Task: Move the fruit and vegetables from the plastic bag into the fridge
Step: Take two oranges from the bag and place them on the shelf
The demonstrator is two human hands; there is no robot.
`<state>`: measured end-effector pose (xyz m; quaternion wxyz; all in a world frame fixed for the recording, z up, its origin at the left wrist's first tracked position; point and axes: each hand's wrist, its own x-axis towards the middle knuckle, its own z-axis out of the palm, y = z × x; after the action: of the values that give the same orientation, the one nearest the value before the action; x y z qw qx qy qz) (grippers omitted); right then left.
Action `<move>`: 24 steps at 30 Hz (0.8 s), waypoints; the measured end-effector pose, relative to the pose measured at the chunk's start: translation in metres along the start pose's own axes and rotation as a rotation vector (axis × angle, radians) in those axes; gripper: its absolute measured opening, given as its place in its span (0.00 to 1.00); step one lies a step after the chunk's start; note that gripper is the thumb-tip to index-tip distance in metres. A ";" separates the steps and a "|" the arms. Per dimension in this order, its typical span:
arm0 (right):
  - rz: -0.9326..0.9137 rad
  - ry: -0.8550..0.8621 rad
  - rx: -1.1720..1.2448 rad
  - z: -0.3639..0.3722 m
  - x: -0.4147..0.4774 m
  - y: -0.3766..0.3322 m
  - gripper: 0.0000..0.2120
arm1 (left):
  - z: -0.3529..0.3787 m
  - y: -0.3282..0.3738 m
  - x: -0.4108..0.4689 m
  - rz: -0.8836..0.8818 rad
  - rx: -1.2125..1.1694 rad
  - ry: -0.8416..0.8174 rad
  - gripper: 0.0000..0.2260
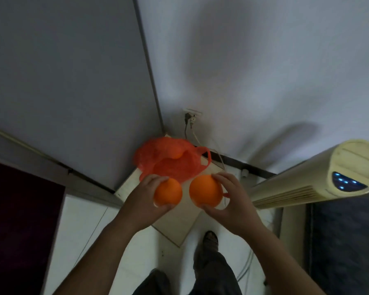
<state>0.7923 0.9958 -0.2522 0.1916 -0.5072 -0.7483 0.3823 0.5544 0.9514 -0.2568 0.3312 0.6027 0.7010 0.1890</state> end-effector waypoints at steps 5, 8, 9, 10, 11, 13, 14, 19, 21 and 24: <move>0.031 -0.014 -0.003 -0.036 -0.016 -0.018 0.37 | -0.042 0.047 -0.028 -0.022 -0.004 0.057 0.31; -0.006 -0.067 -0.006 -0.046 -0.008 -0.014 0.37 | -0.048 0.055 -0.040 -0.073 -0.011 0.131 0.31; -0.030 -0.096 -0.013 -0.048 -0.004 -0.014 0.37 | -0.048 0.057 -0.044 -0.104 -0.016 0.165 0.31; -0.055 -0.136 -0.017 -0.050 0.003 -0.014 0.37 | -0.046 0.059 -0.049 -0.139 -0.023 0.200 0.32; -0.085 -0.183 -0.021 -0.050 0.010 -0.015 0.37 | -0.044 0.061 -0.055 -0.175 -0.030 0.239 0.32; -0.159 -0.294 -0.040 -0.049 0.024 -0.019 0.37 | -0.037 0.065 -0.071 -0.247 -0.056 0.313 0.31; -0.214 -0.348 -0.054 -0.046 0.031 -0.021 0.37 | -0.032 0.067 -0.080 -0.283 -0.074 0.354 0.31; -0.420 -0.563 -0.104 -0.023 0.052 -0.042 0.37 | -0.008 0.078 -0.132 -0.475 -0.092 0.492 0.32; -0.486 -0.656 -0.100 -0.011 0.051 -0.055 0.37 | 0.000 0.083 -0.154 -0.550 -0.077 0.533 0.33; -0.618 -0.754 -0.122 0.007 0.043 -0.071 0.37 | 0.008 0.087 -0.184 -0.628 -0.062 0.625 0.33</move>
<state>0.7264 1.0184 -0.2062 -0.0182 -0.0981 -0.9020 0.4201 0.6329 0.7893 -0.1612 0.1624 0.2640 0.9107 0.2731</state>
